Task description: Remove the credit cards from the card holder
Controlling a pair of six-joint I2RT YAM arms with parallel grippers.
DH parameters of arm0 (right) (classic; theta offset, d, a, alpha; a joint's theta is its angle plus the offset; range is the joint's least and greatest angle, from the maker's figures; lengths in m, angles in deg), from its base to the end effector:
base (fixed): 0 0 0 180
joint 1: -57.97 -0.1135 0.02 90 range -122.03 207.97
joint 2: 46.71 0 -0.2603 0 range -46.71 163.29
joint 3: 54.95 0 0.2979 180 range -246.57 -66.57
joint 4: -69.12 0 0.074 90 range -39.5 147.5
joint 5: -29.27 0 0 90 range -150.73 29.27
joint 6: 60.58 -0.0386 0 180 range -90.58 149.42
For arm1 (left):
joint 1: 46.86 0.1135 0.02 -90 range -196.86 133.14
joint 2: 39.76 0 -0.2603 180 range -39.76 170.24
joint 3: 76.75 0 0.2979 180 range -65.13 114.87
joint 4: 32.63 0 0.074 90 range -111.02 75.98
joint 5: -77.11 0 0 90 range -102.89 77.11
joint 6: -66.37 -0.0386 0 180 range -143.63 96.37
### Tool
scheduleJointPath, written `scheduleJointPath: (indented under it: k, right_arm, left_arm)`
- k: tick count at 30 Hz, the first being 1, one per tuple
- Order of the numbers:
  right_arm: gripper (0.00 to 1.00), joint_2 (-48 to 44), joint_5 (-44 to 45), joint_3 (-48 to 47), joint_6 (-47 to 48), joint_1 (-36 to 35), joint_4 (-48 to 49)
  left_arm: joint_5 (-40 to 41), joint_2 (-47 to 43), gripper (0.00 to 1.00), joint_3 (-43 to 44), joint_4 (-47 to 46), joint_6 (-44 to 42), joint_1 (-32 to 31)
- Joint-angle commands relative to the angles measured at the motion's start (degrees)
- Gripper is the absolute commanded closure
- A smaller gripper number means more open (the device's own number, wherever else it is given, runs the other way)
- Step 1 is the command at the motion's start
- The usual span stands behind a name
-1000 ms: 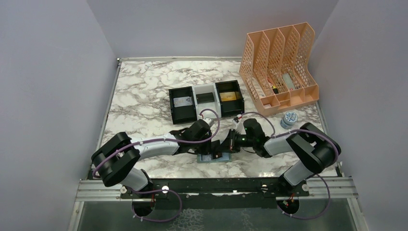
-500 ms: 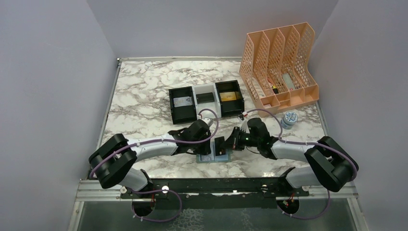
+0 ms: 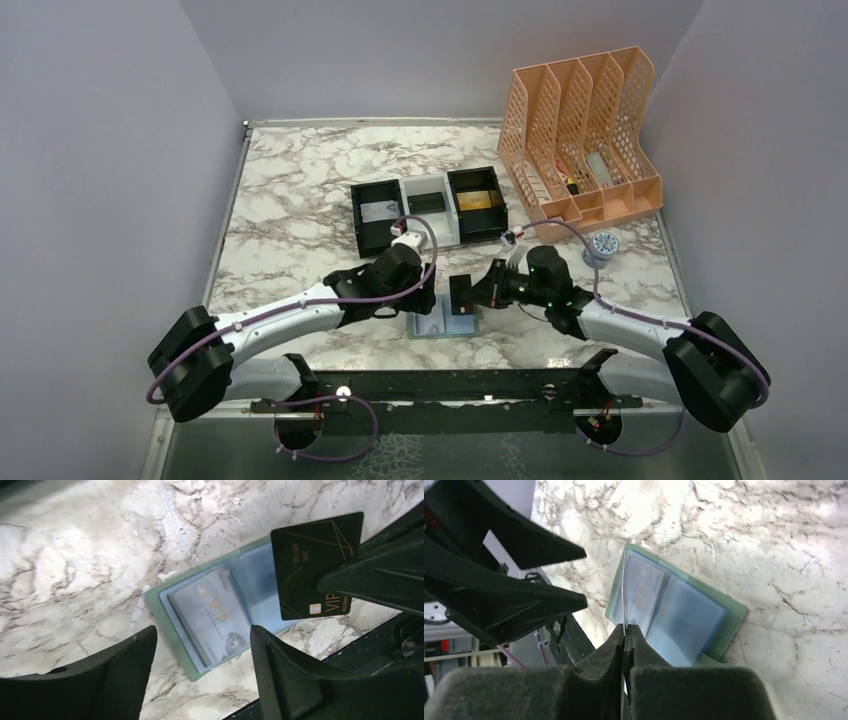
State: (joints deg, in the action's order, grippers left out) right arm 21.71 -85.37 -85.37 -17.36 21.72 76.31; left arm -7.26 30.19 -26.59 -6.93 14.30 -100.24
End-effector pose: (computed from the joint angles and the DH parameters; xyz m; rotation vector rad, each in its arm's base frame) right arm 0.1943 0.1624 0.1163 -0.0739 2.3437 1.2566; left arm 0.1759 -0.2304 0.1770 0.2813 2.4419 -0.6347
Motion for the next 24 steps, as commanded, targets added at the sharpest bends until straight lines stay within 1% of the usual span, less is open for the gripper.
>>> scheduleJointPath:
  k: [1, 5, 7, 9, 12, 16, 17, 20, 24]
  right_arm:
    - [0.99, -4.6, 1.6, 2.8, 5.5, 0.0, 5.9]
    - [0.99, -10.0, 1.9, 4.2, 10.1, 0.0, 7.3]
    - [0.99, -13.0, 2.3, 4.0, 13.0, 0.1, 6.3]
    - [0.99, -15.7, 2.8, 3.6, 16.0, 0.1, 5.7]
    - [0.99, -18.9, 4.2, 2.8, 21.0, 0.0, 5.2]
    - [0.99, -20.5, 7.4, 0.3, 29.4, 0.0, 3.3]
    - [0.99, -20.4, 7.8, -0.3, 31.6, 0.0, 3.2]
    - [0.99, -18.7, 5.2, -2.6, 39.2, 0.0, 4.0]
    - [0.99, -13.5, 4.1, -6.2, 47.4, 0.0, 4.9]
  left_arm:
    - [9.0, -4.4, 0.24, 5.0, 8.4, -4.1, -0.3]
    - [15.7, -7.1, 0.07, 7.9, 13.3, -7.4, 0.9]
    - [17.2, -7.8, 0.01, 8.9, 15.1, -9.2, 2.8]
    - [17.0, -8.3, 0.01, 9.6, 16.7, -10.7, 6.2]
    - [16.3, -9.4, 0.01, 9.9, 18.4, -12.7, 12.9]
    - [18.5, -13.2, 0.01, 8.8, 19.0, -14.8, 19.2]
    - [19.8, -14.3, 0.01, 8.1, 18.9, -14.9, 19.8]
    - [23.5, -17.3, 0.01, 5.5, 18.7, -14.7, 20.2]
    - [23.2, -19.4, 0.01, 4.2, 18.7, -13.3, 20.1]
